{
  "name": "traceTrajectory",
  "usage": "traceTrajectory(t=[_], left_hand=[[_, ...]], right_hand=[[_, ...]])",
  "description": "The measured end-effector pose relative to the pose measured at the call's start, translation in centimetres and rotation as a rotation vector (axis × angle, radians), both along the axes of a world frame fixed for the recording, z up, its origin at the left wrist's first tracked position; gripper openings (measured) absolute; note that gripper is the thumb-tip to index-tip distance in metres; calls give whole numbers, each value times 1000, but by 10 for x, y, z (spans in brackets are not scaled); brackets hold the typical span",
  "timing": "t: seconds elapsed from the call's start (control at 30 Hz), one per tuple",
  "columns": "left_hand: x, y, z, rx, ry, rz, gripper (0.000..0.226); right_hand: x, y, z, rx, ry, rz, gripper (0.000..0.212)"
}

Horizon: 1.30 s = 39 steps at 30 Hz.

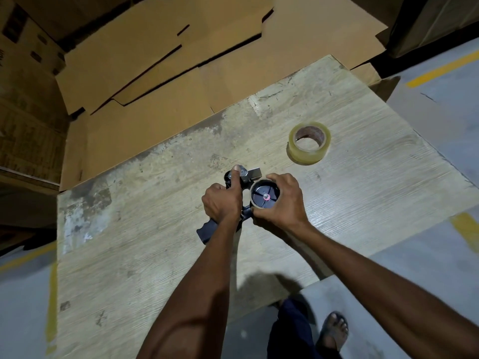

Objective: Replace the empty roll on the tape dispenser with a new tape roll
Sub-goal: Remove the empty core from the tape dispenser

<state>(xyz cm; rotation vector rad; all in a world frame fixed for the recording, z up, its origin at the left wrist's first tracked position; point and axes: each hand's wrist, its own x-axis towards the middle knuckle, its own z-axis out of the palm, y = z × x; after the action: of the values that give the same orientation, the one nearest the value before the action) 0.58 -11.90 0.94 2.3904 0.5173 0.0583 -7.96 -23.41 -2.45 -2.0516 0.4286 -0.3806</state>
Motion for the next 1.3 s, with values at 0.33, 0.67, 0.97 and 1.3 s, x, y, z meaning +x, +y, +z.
traceTrajectory(t=[0.33,0.67,0.97,1.3], left_hand=[[-1,1,-1,-20,-5,-10,80],[1,1,-3,35,3,-9,79],[-1,1,0,56,5,-19,80],[-3,0,3,35,4,-43,79]], right_hand=[[-20,49,-10,146,27,-330,109],[2,40,-15,214,-94,-348,79],[5,-20,-6,144,-52,205,75],[27,-61,20,47,123,673,74]])
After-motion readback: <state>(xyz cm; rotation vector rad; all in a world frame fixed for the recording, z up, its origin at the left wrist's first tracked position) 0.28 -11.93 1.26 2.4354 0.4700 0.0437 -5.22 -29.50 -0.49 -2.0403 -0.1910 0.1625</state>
